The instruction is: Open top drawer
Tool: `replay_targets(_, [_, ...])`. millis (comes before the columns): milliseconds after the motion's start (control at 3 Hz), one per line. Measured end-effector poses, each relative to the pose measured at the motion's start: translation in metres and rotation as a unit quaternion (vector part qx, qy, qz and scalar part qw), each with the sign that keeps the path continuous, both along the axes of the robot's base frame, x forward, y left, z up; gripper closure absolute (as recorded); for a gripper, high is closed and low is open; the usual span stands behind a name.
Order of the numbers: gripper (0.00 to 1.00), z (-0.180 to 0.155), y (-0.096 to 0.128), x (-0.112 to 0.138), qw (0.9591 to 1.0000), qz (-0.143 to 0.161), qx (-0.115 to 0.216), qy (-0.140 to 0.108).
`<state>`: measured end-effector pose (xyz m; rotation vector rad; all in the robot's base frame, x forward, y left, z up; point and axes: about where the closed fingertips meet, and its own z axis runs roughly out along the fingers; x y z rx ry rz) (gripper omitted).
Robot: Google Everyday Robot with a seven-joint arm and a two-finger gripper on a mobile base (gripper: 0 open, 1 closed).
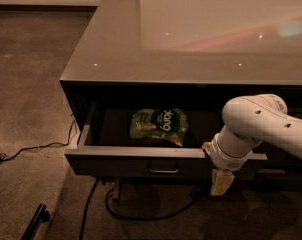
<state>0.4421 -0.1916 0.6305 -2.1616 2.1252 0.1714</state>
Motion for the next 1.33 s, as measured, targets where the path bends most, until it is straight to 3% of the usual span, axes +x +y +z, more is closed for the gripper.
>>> replay_targets(333, [0.54,0.000,-0.004,-0.013,0.9999,0.001,-0.010,0.006])
replay_targets(667, [0.77,0.002,-0.005,-0.044,0.9992,0.014,-0.020,0.032])
replay_targets(1000, [0.82,-0.001,-0.007,-0.065,0.9979,0.017,-0.026,0.057])
replay_targets(1333, [0.59,0.000,-0.005,-0.065,0.9979,0.017,-0.026,0.057])
